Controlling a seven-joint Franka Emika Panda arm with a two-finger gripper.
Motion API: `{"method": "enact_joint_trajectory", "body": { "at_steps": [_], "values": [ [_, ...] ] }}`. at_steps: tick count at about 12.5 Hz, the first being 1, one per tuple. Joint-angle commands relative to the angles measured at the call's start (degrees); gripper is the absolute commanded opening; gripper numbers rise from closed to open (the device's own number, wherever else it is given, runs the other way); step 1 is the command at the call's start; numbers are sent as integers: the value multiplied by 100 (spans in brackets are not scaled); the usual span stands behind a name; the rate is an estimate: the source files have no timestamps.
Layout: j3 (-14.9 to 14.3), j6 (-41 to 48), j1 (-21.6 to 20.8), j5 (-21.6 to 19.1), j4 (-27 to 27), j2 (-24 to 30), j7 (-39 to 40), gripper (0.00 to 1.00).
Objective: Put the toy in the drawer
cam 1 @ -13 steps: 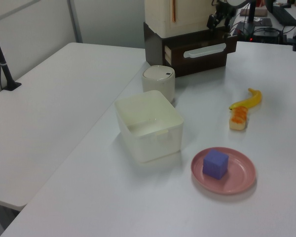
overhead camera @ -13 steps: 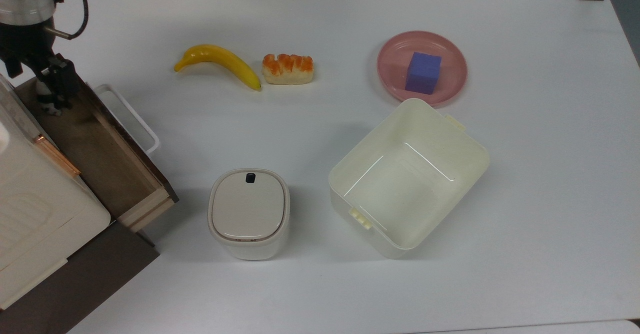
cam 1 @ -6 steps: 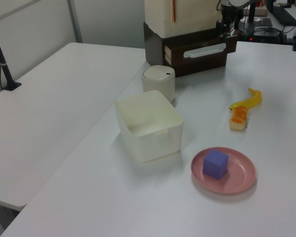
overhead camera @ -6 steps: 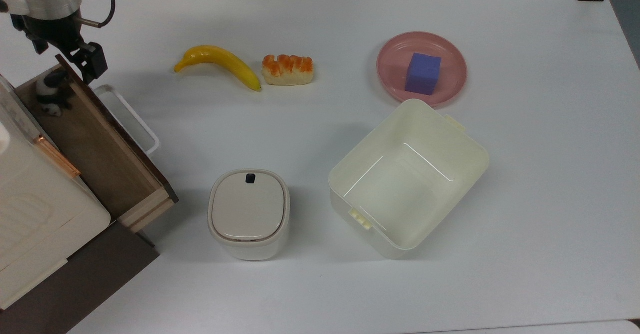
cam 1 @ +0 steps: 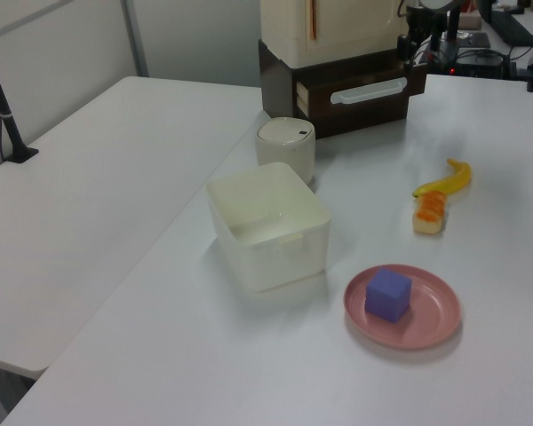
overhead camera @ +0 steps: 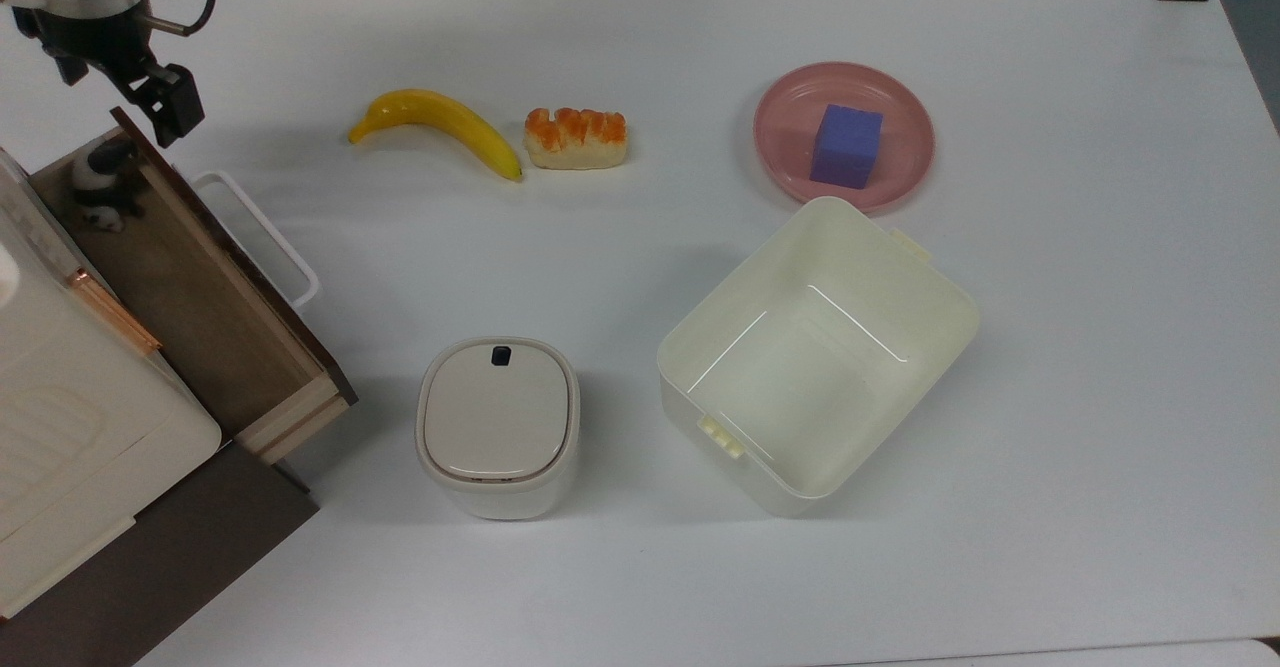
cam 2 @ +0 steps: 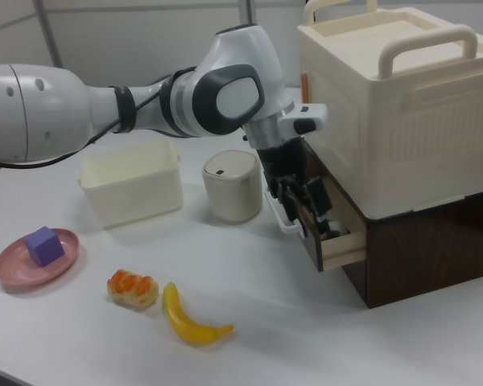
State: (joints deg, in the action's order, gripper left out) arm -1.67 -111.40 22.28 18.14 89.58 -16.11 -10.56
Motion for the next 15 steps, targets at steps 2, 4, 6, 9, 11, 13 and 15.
{"method": "enact_joint_trajectory", "body": {
  "at_steps": [2,4,6,9,11,13,15],
  "values": [
    [307,1055,-101,-90,174,590,1016,100],
    [369,1340,-101,-1122,174,1002,1555,100],
    [421,1489,-118,-1514,174,1328,1513,100],
    [964,1718,-119,-1823,192,1628,840,100],
    [1324,1701,-127,-1814,192,1629,417,100],
    [1555,1744,-127,-1805,218,1646,203,100],
    [1582,1753,-189,-1770,183,1646,195,100]
  ]
}}
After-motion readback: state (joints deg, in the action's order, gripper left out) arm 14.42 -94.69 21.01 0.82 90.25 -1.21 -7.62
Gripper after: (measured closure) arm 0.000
